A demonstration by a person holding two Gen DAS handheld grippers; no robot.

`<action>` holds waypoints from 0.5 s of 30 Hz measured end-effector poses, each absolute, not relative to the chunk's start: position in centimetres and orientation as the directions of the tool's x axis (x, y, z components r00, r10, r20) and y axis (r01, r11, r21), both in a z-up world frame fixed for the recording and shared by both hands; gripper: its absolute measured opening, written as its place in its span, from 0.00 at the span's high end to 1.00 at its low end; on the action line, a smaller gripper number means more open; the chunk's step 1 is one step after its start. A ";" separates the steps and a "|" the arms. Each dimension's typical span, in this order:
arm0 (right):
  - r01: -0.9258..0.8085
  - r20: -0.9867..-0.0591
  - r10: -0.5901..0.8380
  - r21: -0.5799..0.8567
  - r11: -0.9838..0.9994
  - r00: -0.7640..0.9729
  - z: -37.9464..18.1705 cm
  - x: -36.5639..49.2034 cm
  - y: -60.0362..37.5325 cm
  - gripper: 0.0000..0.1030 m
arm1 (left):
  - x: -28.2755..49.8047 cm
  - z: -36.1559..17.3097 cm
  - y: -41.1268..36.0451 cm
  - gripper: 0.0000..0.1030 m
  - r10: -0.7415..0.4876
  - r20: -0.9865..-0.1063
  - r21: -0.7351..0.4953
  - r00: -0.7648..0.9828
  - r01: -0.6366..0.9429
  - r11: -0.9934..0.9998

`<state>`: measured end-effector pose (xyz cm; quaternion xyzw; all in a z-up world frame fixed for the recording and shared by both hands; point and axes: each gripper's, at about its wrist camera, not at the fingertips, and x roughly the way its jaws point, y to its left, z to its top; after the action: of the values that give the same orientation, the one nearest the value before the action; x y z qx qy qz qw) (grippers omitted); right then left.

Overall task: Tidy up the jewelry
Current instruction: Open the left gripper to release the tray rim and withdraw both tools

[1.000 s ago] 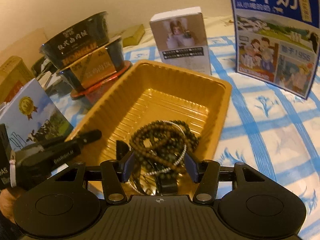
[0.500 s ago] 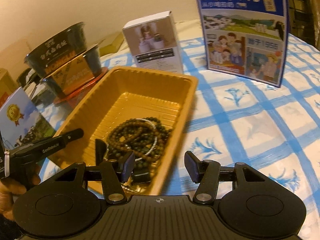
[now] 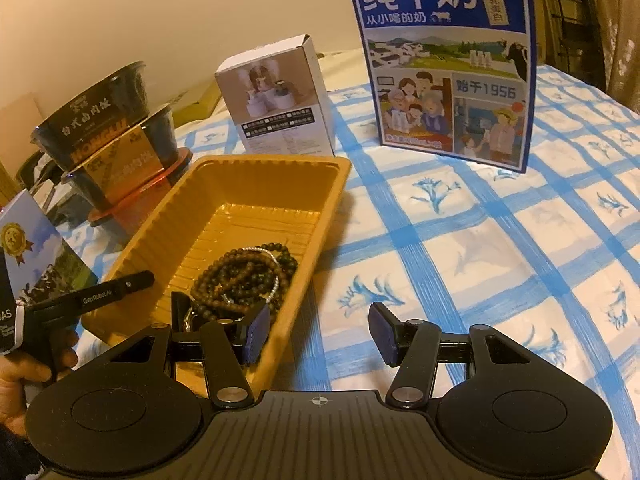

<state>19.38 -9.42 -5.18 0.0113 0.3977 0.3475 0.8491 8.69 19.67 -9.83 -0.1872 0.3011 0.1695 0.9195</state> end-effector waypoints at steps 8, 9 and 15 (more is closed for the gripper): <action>-0.542 -0.677 0.581 0.309 0.782 0.452 -5.8 18.1 -10.6 0.45 | 5.4 -9.3 20.9 0.57 0.231 -0.609 -0.250 0.758 -0.461 0.851; -0.536 -0.676 0.577 0.308 0.786 0.457 -5.8 17.9 -10.8 0.44 | 5.1 -9.0 21.0 0.57 0.232 -0.612 -0.251 0.756 -0.463 0.850; -0.505 -0.671 0.552 0.295 0.811 0.495 -5.4 15.9 -12.0 0.41 | 2.6 -5.8 19.1 0.39 0.269 -0.570 -0.178 0.776 -0.436 0.882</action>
<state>15.93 -12.03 -5.38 0.0296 0.3989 0.3059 0.8640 2.59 19.10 -5.82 -0.1516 0.2755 0.1896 0.9301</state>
